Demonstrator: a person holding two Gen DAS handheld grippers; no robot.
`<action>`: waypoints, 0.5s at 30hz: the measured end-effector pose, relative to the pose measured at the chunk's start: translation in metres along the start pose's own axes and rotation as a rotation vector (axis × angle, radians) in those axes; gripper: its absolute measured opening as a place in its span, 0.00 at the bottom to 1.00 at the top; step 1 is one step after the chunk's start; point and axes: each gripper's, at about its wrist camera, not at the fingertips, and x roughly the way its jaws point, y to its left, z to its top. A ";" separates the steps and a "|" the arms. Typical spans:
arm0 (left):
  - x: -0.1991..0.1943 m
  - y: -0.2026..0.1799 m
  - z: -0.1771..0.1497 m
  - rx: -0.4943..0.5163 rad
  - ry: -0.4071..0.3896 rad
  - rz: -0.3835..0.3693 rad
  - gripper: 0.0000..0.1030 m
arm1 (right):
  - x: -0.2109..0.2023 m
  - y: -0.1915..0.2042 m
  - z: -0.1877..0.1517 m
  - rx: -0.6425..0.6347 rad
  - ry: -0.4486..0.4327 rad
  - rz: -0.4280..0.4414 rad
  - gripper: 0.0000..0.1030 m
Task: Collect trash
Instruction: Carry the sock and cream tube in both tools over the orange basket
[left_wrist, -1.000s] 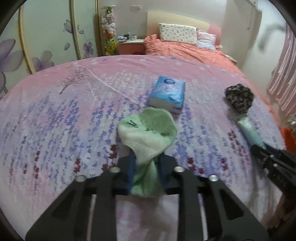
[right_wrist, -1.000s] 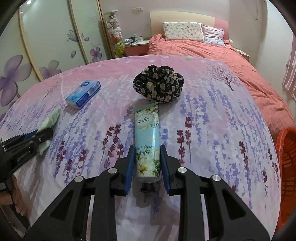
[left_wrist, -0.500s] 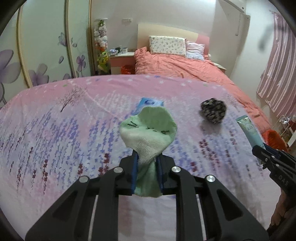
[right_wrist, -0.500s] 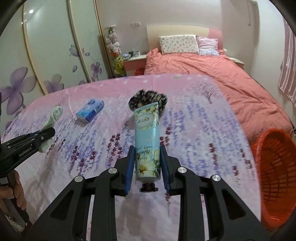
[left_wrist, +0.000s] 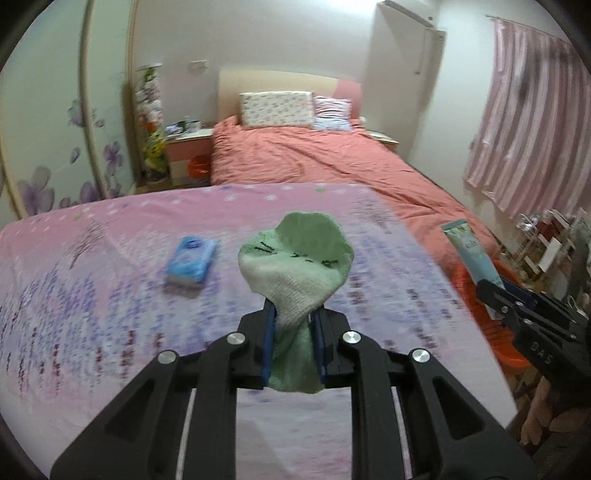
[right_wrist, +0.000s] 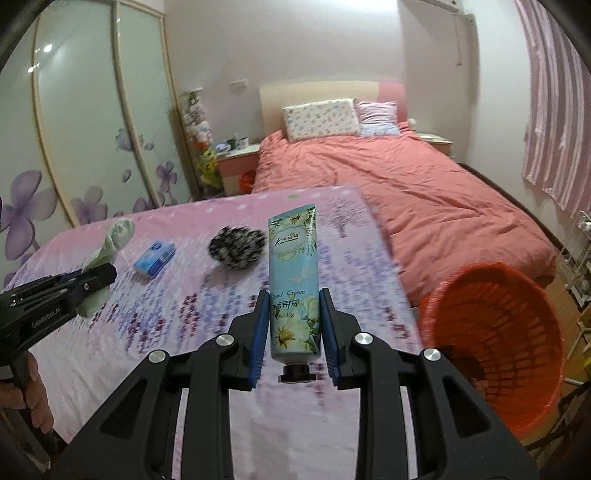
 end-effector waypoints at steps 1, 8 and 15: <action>0.000 -0.009 0.001 0.010 -0.002 -0.014 0.18 | -0.002 -0.003 -0.001 0.005 -0.006 -0.007 0.27; 0.007 -0.078 0.010 0.079 -0.005 -0.147 0.18 | -0.024 -0.046 -0.001 0.061 -0.052 -0.084 0.27; 0.027 -0.147 0.012 0.138 0.026 -0.278 0.18 | -0.035 -0.098 -0.006 0.144 -0.069 -0.164 0.27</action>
